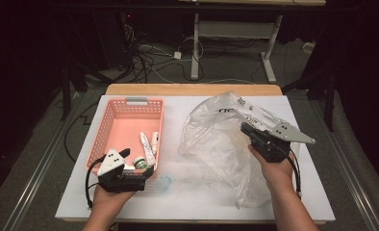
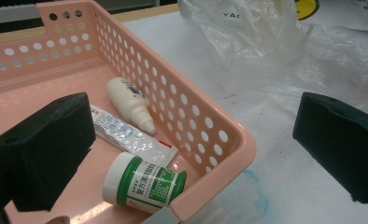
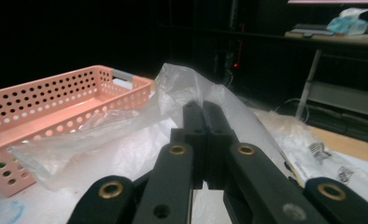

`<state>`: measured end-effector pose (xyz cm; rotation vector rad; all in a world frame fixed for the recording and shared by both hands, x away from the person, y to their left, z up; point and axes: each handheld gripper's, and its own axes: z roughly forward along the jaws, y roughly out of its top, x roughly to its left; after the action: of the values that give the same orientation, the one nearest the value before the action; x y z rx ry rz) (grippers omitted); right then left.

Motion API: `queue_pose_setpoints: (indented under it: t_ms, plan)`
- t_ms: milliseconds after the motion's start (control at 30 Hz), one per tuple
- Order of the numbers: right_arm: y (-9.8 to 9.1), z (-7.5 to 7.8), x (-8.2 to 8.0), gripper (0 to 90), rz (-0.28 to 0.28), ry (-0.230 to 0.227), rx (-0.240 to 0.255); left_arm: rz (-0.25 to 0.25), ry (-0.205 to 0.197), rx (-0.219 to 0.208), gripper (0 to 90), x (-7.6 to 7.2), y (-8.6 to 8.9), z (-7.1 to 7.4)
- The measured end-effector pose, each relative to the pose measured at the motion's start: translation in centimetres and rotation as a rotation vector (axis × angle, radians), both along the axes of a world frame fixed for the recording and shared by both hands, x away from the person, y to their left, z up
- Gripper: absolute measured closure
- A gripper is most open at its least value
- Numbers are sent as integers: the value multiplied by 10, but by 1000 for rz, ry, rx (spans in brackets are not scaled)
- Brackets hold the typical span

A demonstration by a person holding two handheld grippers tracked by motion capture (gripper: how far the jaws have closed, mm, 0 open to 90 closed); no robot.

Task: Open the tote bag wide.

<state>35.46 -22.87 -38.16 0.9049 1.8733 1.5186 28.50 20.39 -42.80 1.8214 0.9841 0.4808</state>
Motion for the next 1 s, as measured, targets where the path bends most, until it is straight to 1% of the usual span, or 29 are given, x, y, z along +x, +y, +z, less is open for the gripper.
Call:
queue_pose_setpoints:
  t_ms: [100, 167, 200, 267, 300, 333, 367, 400, 433, 467, 500, 533, 567, 600, 767, 800, 867, 967, 1000]
  plan:
    - [-2, 1, -1, 900, -9, -6, 11, 13, -3, -2, 0, -1, 2, 1]
    - [-6, 0, -2, 900, -33, -18, 8, 21, -3, -5, 0, -2, 3, 1]
    - [-6, 0, -2, 900, -33, -18, 8, 22, -4, -5, 0, -2, 3, 2]
    - [-11, 0, -4, 900, -57, -19, 16, 22, -6, -3, 0, -2, 4, 2]
    - [-14, 1, -4, 900, -62, -29, 10, 22, -6, -2, 0, -2, 4, 2]
    - [-14, 1, -4, 900, -62, -29, 10, 23, -5, -2, 0, -2, 4, 2]
    - [-19, 3, -6, 900, -77, -35, 23, 23, -4, -3, 0, -1, 4, 2]
    - [-19, 3, -6, 900, -77, -35, 23, 23, -4, -2, 0, -1, 4, 2]
    - [-22, 6, -10, 900, -93, -41, 41, 23, -4, -3, 0, -1, 4, 2]
    - [-22, 6, -10, 900, -93, -41, 41, 22, -4, -3, 0, -1, 4, 2]
    - [-24, 10, -14, 900, -107, -60, 39, 21, -3, -2, 0, -1, 4, 2]
    - [-24, 10, -14, 900, -107, -60, 39, 20, -3, -2, 0, -1, 4, 2]
    - [-26, 14, -17, 900, -122, -74, 47, 18, -3, -3, 0, -1, 4, 1]
    - [-26, 14, -17, 900, -122, -74, 47, 17, -1, -3, 0, -1, 4, 1]
    - [-25, 23, -26, 900, -132, -112, 41, 17, 1, -6, 0, 0, 4, 1]
    - [-24, 25, -28, 900, -132, -113, 52, 18, 1, -6, 0, 0, 4, 1]
    - [-21, 31, -30, 900, -126, -134, 50, 20, 1, -7, 0, 0, 3, 2]
    - [-17, 37, -30, 900, -130, -150, 61, 17, -1, 1, 0, 1, 1, 4]
    - [-15, 39, -29, 900, -128, -156, 57, 18, -4, 2, 0, 1, 1, 4]
